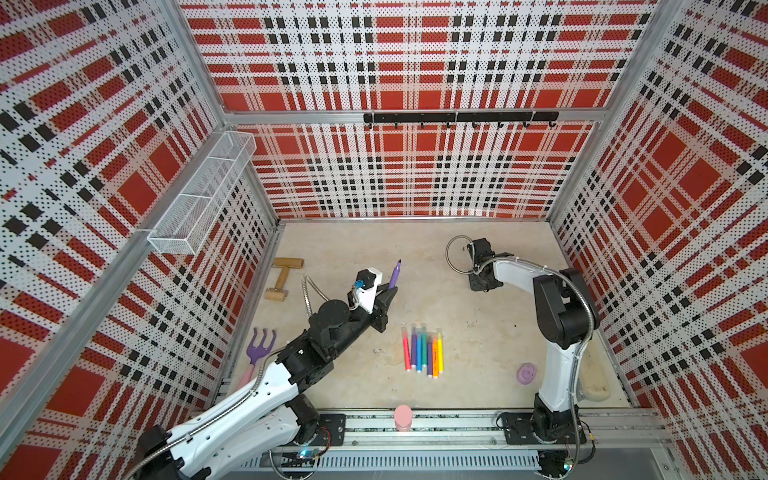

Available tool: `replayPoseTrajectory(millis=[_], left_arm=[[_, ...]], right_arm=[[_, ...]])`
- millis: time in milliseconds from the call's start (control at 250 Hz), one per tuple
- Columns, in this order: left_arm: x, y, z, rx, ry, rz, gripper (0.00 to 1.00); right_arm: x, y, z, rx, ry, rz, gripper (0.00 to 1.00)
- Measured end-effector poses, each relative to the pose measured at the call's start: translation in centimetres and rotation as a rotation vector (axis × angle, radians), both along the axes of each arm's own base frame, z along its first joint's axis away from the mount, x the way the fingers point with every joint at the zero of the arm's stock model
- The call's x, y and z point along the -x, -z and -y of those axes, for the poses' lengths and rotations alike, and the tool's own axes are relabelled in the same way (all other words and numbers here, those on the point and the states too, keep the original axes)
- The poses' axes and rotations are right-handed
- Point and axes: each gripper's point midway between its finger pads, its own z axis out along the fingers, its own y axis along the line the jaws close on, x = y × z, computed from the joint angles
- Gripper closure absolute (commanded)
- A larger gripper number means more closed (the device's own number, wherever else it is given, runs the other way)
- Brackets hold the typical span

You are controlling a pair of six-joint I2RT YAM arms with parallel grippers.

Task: Remove pen caps from pens
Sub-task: Place the pen cap at the top-right of the table.

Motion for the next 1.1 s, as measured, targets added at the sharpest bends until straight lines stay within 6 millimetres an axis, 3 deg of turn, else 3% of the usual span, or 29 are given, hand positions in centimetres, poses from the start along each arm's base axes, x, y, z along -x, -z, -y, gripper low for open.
replayPoseTrajectory(millis=[380,752,984,1100], left_arm=[[-0.3,0.5,-0.3,-0.012,-0.020,-0.013,1.00],[-0.5,1.2,-0.2,-0.031,-0.021,-0.032,1.00],[-0.5,1.4,-0.3,-0.036,-0.026,-0.036,1.00],[-1.1,1.7,-0.7,-0.045,-0.055,-0.060,1.00]], right_arm=[[-2.8,0.1,2.2,0.042,0.017,0.011,1.00],[-2.4,0.1,3.1,0.075,-0.009,-0.040,0.64],[-2.3,0.0,3.2,0.068,-0.015,-0.033,0.56],[-2.2,-0.4,3.5,0.073,-0.014,-0.016,0.39]])
